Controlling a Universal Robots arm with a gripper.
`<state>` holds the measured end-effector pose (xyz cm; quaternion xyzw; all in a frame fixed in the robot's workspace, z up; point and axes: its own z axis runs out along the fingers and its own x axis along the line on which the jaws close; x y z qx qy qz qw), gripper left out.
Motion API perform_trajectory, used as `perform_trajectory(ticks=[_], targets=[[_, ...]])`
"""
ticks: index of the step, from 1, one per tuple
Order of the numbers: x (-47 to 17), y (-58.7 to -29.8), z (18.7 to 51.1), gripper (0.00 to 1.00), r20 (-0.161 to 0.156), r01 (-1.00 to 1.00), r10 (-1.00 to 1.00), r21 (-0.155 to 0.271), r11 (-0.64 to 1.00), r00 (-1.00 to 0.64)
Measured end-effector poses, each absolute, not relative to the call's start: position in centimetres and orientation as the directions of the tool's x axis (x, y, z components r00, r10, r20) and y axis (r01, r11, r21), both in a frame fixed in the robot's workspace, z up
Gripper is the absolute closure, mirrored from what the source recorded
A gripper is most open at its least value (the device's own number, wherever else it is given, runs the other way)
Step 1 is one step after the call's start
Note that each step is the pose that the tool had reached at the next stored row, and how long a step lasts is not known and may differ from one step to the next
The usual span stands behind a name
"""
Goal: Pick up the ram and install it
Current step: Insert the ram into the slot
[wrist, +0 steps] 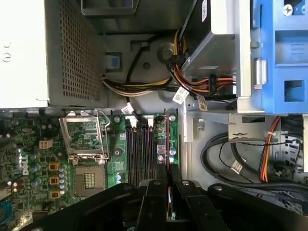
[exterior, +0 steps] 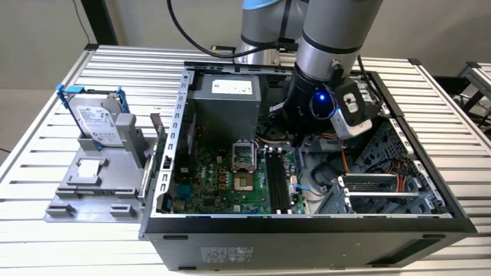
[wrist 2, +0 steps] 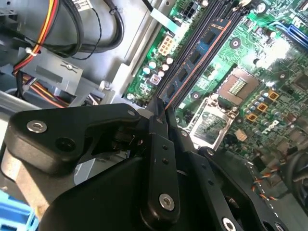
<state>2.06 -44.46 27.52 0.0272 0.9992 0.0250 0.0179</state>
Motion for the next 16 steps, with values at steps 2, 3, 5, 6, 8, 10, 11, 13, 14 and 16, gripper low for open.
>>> perform_trajectory(ticks=[2, 3, 5, 6, 8, 10, 11, 13, 14, 16], targets=[[2.0, -44.5, 27.2, 1.00, -0.037, 0.053, 0.055, 0.051, 0.997, -0.998], [2.0, -44.6, 27.0, 1.00, -0.037, 0.053, 0.055, 0.051, 0.997, -0.998], [1.9, -44.6, 26.6, 1.00, -0.039, 0.053, 0.055, 0.051, 0.997, -0.998], [1.9, -44.6, 26.4, 1.00, -0.039, 0.053, 0.055, 0.051, 0.997, -0.998], [1.9, -44.6, 26.1, 1.00, -0.039, 0.053, 0.055, 0.051, 0.997, -0.998], [1.9, -44.7, 25.7, 1.00, -0.039, 0.052, 0.054, 0.051, 0.997, -0.998], [1.9, -44.8, 25.5, 1.00, -0.039, 0.052, 0.054, 0.051, 0.997, -0.998], [1.9, -44.9, 25.2, 1.00, -0.039, 0.052, 0.054, 0.051, 0.997, -0.998], [1.9, -45.1, 25.0, 1.00, -0.039, 0.052, 0.054, 0.051, 0.997, -0.998], [1.7, -45.4, 24.6, 1.00, -0.040, 0.053, 0.055, 0.051, 0.997, -0.998]])
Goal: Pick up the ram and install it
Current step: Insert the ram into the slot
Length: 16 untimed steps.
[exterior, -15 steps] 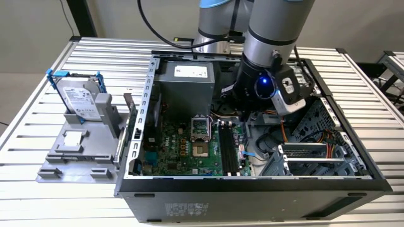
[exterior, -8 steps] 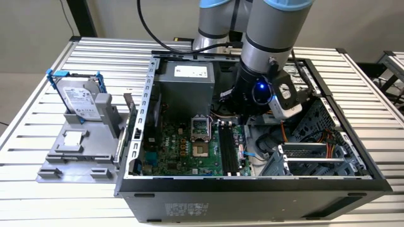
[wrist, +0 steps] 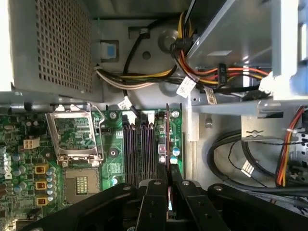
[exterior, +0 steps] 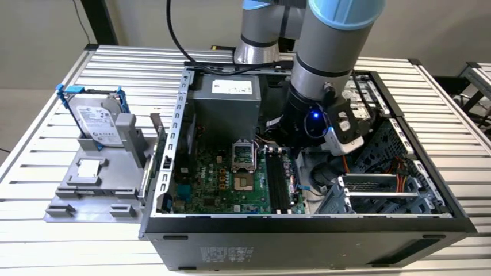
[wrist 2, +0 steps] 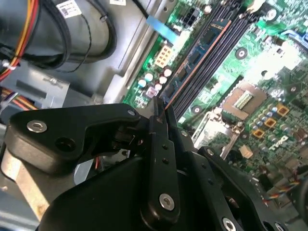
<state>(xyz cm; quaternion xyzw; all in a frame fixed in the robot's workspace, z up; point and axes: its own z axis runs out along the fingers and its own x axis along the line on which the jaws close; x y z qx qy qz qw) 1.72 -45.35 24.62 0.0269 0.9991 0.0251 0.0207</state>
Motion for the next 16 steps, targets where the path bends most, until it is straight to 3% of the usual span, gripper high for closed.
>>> perform_trajectory(ticks=[16], targets=[[1.2, -46.6, 23.2, 1.00, -0.043, 0.068, 0.071, 0.053, 0.996, -0.997]])
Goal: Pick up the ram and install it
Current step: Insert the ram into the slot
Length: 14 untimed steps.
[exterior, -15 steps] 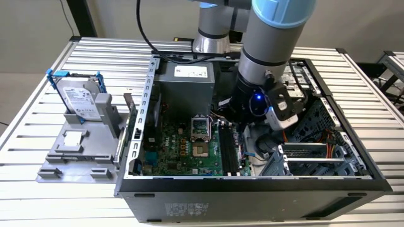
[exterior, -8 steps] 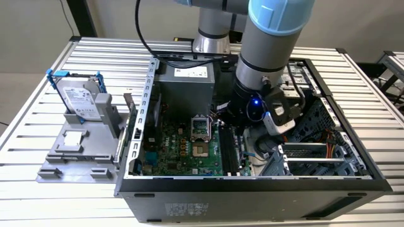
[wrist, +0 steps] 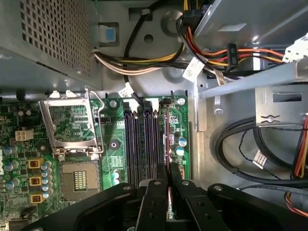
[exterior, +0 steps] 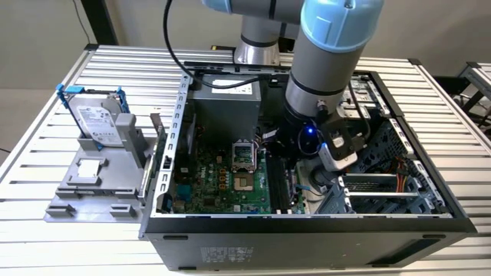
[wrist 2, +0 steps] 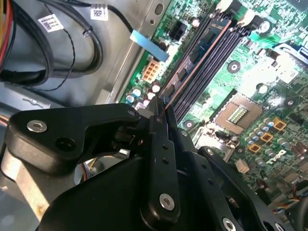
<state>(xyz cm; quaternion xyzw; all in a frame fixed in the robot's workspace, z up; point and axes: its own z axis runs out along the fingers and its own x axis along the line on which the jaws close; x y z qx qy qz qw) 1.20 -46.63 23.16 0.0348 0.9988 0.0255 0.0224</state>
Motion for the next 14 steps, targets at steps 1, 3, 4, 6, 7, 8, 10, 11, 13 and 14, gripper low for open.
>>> perform_trajectory(ticks=[1, 3, 4, 6, 7, 8, 10, 11, 13, 14], targets=[[1.18, -46.69, 23.11, 1.00, -0.043, 0.070, 0.072, 0.053, 0.996, -0.996], [1.17, -46.72, 22.96, 1.00, -0.043, 0.072, 0.075, 0.053, 0.996, -0.996], [1.16, -46.73, 22.85, 1.00, -0.043, 0.074, 0.076, 0.053, 0.996, -0.996], [1.16, -46.73, 22.73, 1.00, -0.043, 0.075, 0.078, 0.053, 0.996, -0.996], [1.16, -46.73, 22.73, 1.00, -0.043, 0.075, 0.078, 0.053, 0.996, -0.996], [1.16, -46.74, 22.73, 1.00, -0.043, 0.075, 0.078, 0.053, 0.996, -0.996], [1.16, -46.74, 22.70, 1.00, -0.043, 0.075, 0.078, 0.054, 0.996, -0.996], [1.16, -46.73, 22.63, 1.00, -0.043, 0.075, 0.078, 0.054, 0.996, -0.996], [1.15, -46.74, 22.54, 1.00, -0.043, 0.075, 0.078, 0.053, 0.996, -0.996], [1.15, -46.75, 22.52, 1.00, -0.043, 0.075, 0.078, 0.053, 0.996, -0.996]])
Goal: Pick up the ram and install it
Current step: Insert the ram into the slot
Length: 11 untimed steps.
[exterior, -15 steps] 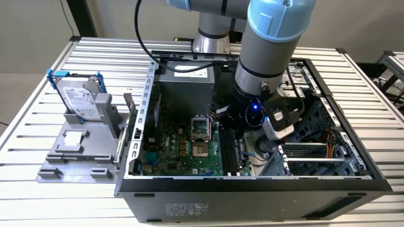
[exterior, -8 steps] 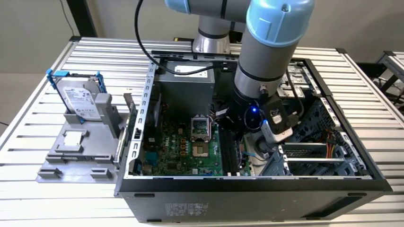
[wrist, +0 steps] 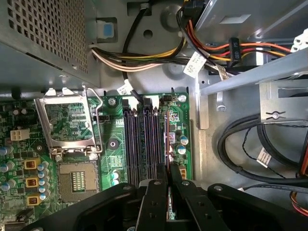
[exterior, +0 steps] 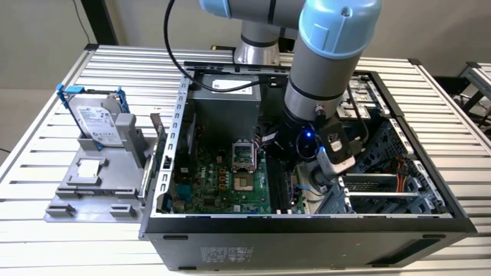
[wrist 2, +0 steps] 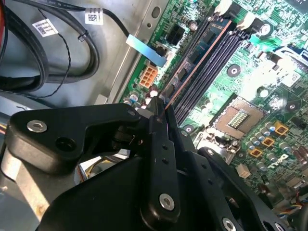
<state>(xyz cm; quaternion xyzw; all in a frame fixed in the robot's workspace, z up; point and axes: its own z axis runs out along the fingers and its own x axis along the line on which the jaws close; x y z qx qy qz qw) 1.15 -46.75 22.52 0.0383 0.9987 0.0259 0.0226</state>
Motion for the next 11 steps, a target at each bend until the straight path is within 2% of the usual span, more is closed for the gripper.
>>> perform_trajectory(ticks=[11], targets=[[1.15, -46.78, 21.96, 1.00, -0.043, 0.075, 0.078, 0.053, 0.996, -0.996]])
